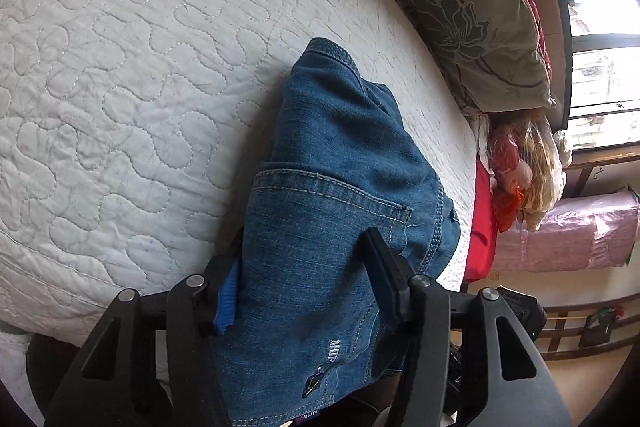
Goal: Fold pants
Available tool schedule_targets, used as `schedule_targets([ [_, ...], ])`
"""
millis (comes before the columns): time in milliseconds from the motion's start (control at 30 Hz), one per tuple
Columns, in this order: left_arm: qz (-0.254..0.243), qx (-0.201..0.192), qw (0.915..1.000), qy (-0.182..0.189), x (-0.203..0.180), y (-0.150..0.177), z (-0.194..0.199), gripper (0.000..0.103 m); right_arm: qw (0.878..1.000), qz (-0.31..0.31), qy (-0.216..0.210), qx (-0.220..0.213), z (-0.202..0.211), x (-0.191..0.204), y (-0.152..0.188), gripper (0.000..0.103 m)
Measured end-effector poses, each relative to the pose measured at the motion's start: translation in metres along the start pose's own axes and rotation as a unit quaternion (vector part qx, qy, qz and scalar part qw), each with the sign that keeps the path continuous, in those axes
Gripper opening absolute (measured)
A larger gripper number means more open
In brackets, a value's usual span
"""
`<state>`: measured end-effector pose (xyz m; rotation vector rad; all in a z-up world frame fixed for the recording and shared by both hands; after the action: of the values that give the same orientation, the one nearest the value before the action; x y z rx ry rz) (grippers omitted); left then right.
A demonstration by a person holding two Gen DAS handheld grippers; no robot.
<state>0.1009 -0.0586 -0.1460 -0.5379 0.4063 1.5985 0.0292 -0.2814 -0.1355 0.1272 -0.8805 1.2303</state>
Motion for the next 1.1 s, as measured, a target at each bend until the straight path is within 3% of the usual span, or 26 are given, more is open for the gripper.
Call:
schedule_targets([
  [100,0.014,0.009,0.9998,0.013,0.003,-0.003,-0.002,0.051,0.999,-0.038,-0.029,0.006,-0.005,-0.015,-0.005,0.056],
  [300,0.005,0.002,0.9993,0.037,-0.008,-0.005,0.011,0.043,0.999,-0.030,-0.016,-0.007,0.002,0.000,-0.007,0.055],
  [433,-0.019,-0.035,0.9985,0.038,-0.021,-0.016,0.033,0.042,0.999,-0.008,-0.025,-0.023,0.005,0.023,-0.029,0.055],
  [600,-0.022,-0.096,0.9945,0.036,-0.026,-0.051,0.066,0.042,0.996,0.051,-0.035,-0.060,0.005,0.066,-0.078,0.055],
  [633,-0.023,-0.111,0.9933,0.025,-0.024,-0.060,0.070,0.042,0.996,0.059,-0.029,-0.060,0.000,0.069,-0.088,0.056],
  [700,-0.027,-0.136,0.9899,-0.030,-0.014,-0.078,0.068,0.042,0.997,0.061,0.016,-0.048,-0.019,0.061,-0.103,0.056],
  [767,-0.013,-0.127,0.9878,-0.090,0.004,-0.094,0.056,0.042,0.997,0.032,0.064,0.000,-0.045,0.035,-0.107,0.059],
  [800,0.000,-0.114,0.9889,-0.095,0.016,-0.096,0.052,0.042,0.998,0.008,0.064,0.015,-0.051,0.022,-0.104,0.059],
  [867,0.007,-0.118,0.9895,-0.083,0.031,-0.090,0.058,0.042,0.999,-0.014,0.034,-0.006,-0.040,0.013,-0.095,0.059],
  [1033,-0.021,-0.180,0.9739,-0.137,0.029,-0.054,0.086,0.042,0.997,0.024,0.035,-0.063,0.003,0.045,-0.074,0.063],
  [1100,-0.049,-0.200,0.9615,-0.182,0.018,-0.034,0.089,0.045,0.995,0.055,0.041,-0.066,0.012,0.063,-0.060,0.075],
])
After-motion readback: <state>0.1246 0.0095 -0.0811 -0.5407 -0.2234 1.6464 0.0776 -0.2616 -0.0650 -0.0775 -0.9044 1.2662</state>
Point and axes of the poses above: each gripper's, at about its wrist camera, not at the fingertips, and z roughly against the way its jaws point, x to its left, y to its underside, the point moved 1 cm from there along -z, roughly the way its jaws point, and after that the axes turned 8 degrees about -y, right-handed, at the moved point
